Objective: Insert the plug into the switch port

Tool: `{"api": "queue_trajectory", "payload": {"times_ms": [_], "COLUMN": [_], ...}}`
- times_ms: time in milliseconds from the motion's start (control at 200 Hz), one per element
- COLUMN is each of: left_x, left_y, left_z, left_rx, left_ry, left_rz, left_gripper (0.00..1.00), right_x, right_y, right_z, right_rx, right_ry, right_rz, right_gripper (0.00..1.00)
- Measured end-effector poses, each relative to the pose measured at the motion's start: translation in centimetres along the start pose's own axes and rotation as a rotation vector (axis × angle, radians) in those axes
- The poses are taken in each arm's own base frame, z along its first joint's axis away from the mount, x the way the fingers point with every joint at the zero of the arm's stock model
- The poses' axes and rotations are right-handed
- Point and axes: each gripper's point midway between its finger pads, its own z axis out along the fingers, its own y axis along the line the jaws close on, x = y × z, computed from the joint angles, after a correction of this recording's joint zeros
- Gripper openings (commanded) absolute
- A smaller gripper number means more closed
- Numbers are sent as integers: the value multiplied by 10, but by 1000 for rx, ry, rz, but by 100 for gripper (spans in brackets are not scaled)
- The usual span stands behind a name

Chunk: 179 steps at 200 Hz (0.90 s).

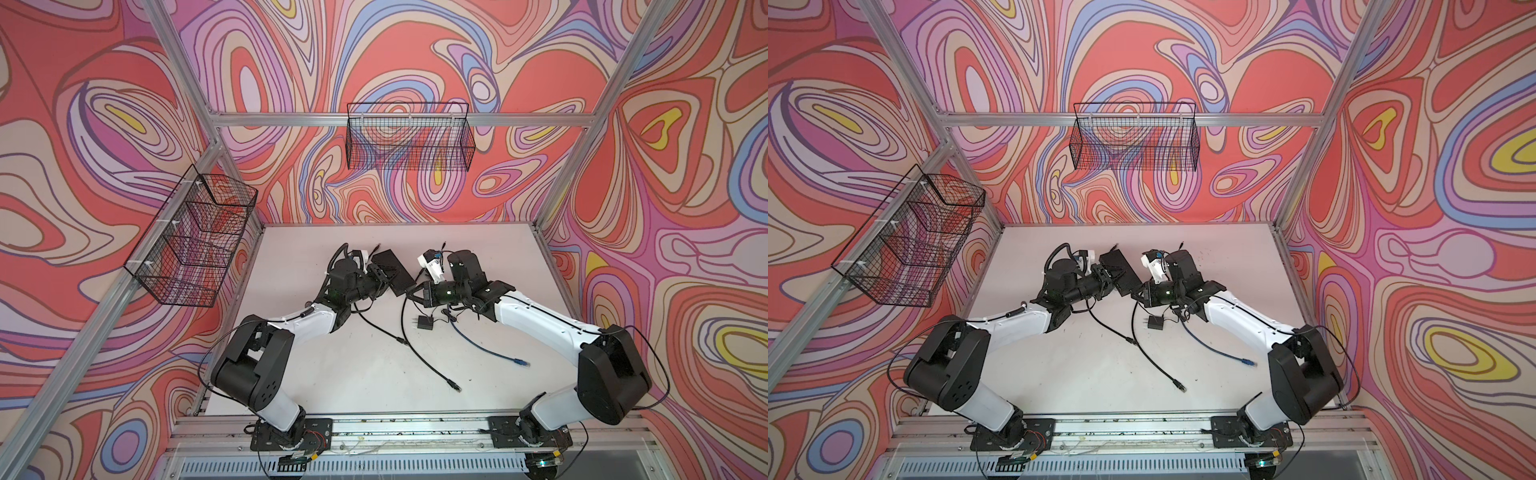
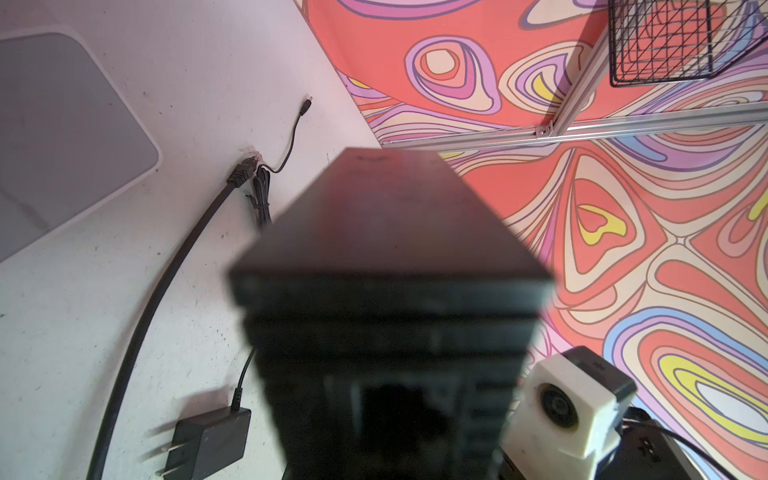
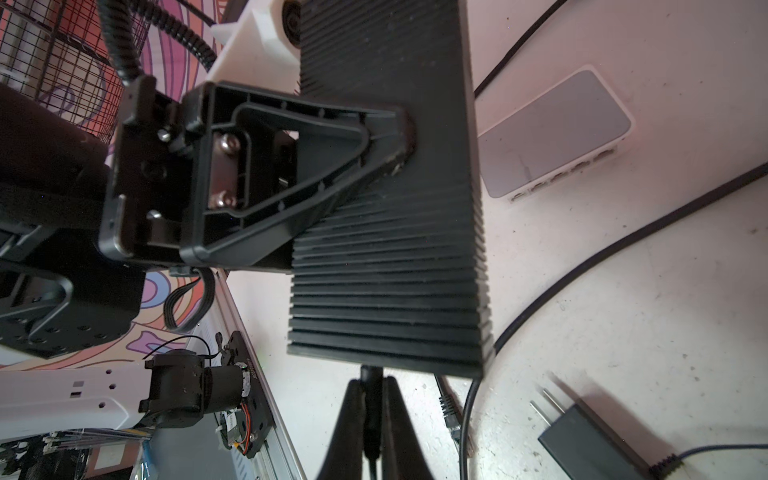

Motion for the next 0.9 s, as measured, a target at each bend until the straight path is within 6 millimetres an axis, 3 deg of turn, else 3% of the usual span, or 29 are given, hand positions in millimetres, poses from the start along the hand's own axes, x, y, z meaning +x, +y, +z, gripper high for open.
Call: {"api": "queue_trajectory", "payload": {"times_ms": [896], "left_x": [-3], "left_y": [-4], "left_z": [-2], "left_rx": [-6], "left_ry": [-23], "left_rz": [61], "left_gripper": [2], "right_x": [-8], "right_y": [2], "right_z": [8], "right_rx": [42], "right_ry": [-15], "right_rz": [32], "right_gripper": [0]}}
